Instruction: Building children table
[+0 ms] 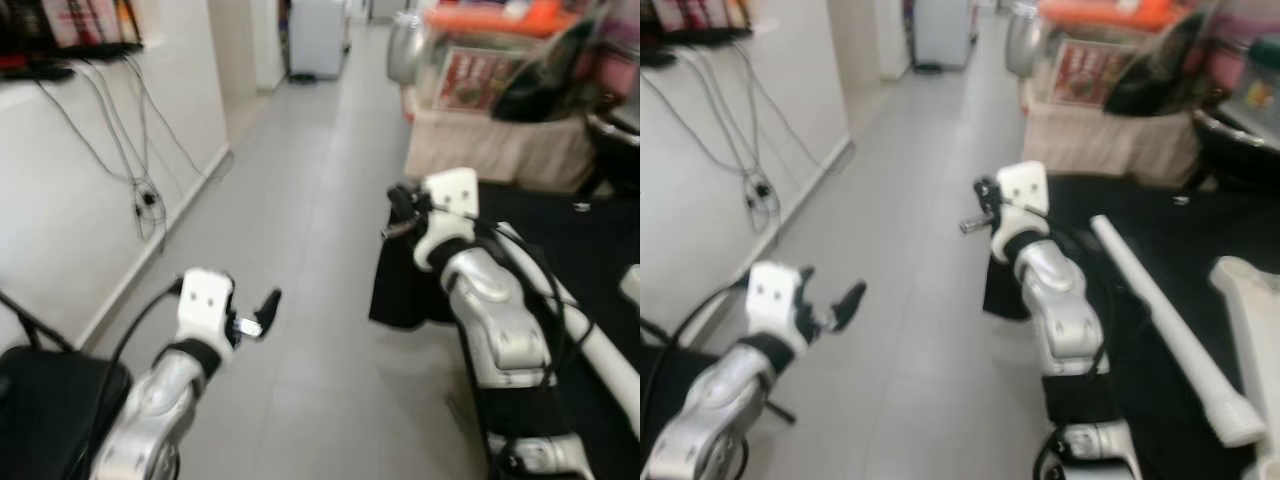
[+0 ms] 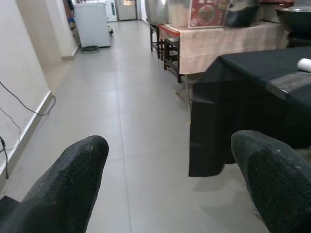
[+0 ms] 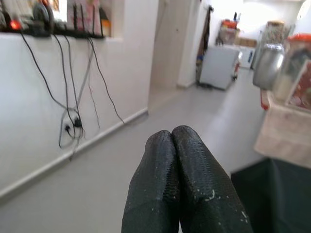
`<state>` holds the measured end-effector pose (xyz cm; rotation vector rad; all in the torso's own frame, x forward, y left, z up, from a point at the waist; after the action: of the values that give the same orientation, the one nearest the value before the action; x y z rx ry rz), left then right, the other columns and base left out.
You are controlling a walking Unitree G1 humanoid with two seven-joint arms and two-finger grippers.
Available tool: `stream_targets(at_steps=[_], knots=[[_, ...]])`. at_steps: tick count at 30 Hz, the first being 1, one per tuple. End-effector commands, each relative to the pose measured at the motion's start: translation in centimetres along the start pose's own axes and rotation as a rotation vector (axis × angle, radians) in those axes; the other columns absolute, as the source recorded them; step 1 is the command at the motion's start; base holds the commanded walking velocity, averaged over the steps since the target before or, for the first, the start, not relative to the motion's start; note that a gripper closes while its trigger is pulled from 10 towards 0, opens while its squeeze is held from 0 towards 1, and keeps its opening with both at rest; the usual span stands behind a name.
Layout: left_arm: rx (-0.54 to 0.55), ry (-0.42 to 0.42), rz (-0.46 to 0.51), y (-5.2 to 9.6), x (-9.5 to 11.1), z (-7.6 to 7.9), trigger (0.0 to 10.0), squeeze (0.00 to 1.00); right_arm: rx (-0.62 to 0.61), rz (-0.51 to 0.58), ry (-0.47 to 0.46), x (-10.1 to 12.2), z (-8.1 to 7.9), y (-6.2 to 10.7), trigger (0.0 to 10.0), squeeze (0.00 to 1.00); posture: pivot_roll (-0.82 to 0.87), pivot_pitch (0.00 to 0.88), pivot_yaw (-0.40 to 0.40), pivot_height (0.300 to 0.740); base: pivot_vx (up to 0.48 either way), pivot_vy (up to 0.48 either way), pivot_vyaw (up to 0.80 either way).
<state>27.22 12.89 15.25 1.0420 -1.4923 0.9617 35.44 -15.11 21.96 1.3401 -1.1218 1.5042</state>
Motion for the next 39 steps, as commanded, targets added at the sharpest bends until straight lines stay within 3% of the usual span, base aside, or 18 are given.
stream_targets(at_steps=[1, 4, 8, 10, 14, 23, 32, 36, 39], knots=[[-0.024, 0.01, -0.023, 0.2, -0.3, 0.4, 10.0, 0.0, 0.003, -0.036, 0.007, -0.6, 0.1, 0.2, 10.0, 0.0, 0.06, 0.034, -0.025, 0.74, 0.0, -0.48, 0.0], [-0.037, 0.011, -0.024, 0.3, -0.4, 0.6, 10.0, 0.0, 0.005, -0.071, 0.031, -1.0, 0.1, 0.3, 10.0, 0.0, 0.06, 0.037, -0.023, 0.74, 0.0, -0.48, 0.0], [-0.083, 0.033, -0.023, 0.5, -0.3, 1.4, 10.0, 0.0, -0.031, -0.228, 0.13, -1.9, 2.1, 0.3, 10.0, 0.0, 0.05, 0.04, -0.029, 0.74, 0.0, -0.48, 0.0], [-0.083, 0.033, -0.023, 0.5, -0.3, 1.4, 10.0, 0.0, -0.031, -0.228, 0.13, -1.9, 2.1, 0.3, 10.0, 0.0, 0.05, 0.04, -0.029, 0.74, 0.0, -0.48, 0.0], [-0.165, 0.053, -0.03, 0.8, -0.3, 2.5, 10.0, 0.0, -0.058, -0.479, 0.178, -2.3, 4.4, 0.9, 10.0, 0.0, 0.05, 0.044, -0.036, 0.74, 0.0, -0.201, 0.0], [-0.222, 0.071, -0.045, 1.5, -0.4, 3.1, 10.0, 0.0, -0.042, -0.697, 0.217, -2.6, 6.2, 1.5, 10.0, 0.0, 0.05, 0.073, -0.047, 0.74, 0.0, 0.0, 0.0], [-0.262, 0.093, -0.049, 2.6, -0.3, 3.5, 10.0, 0.0, -0.138, -0.806, 0.189, -4.2, 7.6, 1.9, 10.0, 0.0, 0.05, 0.109, -0.053, 0.74, 0.0, 0.0, 0.0], [-0.279, 0.098, -0.057, 2.9, -0.2, 3.6, 10.0, 0.0, -0.063, -0.892, 0.179, -5.5, 6.9, 2.7, 10.0, 0.0, 0.05, 0.119, -0.053, 0.74, 0.0, 0.0, 0.0], [-0.282, 0.098, -0.057, 2.9, -0.2, 3.6, 10.0, 0.0, -0.076, -0.904, 0.18, -5.7, 7.2, 2.7, 10.0, 0.0, 0.05, 0.121, -0.055, 0.74, 0.0, 0.0, 0.0]])
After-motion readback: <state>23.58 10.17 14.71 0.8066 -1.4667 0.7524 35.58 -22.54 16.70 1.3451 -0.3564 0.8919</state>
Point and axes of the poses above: a point about 5 cm out from each wrist's last joint towards the gripper, its own y axis pointing back from the gripper into the wrist, its own x axis along the axis of the wrist's last joint, z = x × y, the point moved 2 cm from there along -y, pointing out of the wrist towards the gripper, and after that the axes turned 8 degrees about -y, right-handed, at the moved point
